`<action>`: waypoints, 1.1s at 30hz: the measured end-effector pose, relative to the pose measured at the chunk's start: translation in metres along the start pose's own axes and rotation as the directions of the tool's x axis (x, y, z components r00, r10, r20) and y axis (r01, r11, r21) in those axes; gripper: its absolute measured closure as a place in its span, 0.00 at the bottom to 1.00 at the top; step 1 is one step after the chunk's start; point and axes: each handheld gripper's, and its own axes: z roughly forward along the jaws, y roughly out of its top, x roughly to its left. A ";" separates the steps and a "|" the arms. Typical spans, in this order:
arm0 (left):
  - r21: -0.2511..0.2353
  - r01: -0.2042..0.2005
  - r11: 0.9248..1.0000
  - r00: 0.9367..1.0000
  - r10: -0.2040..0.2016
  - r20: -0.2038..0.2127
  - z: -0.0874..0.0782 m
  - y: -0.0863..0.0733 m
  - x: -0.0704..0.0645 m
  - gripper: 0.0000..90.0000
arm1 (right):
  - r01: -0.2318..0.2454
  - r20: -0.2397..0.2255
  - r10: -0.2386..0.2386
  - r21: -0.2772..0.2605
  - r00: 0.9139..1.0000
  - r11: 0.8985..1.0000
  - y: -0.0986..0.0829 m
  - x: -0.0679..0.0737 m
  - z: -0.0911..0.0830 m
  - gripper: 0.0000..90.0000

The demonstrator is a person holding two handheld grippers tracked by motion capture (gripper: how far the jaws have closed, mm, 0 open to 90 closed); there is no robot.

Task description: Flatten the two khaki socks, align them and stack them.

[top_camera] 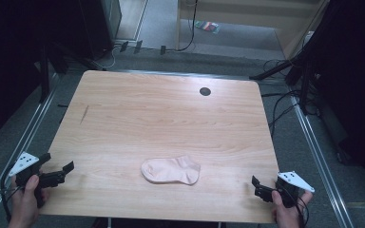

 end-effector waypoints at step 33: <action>0.016 0.027 0.999 1.000 -0.027 0.004 0.002 0.001 0.003 0.00 | -0.015 0.018 0.015 0.013 1.000 1.000 0.000 -0.001 0.002 0.00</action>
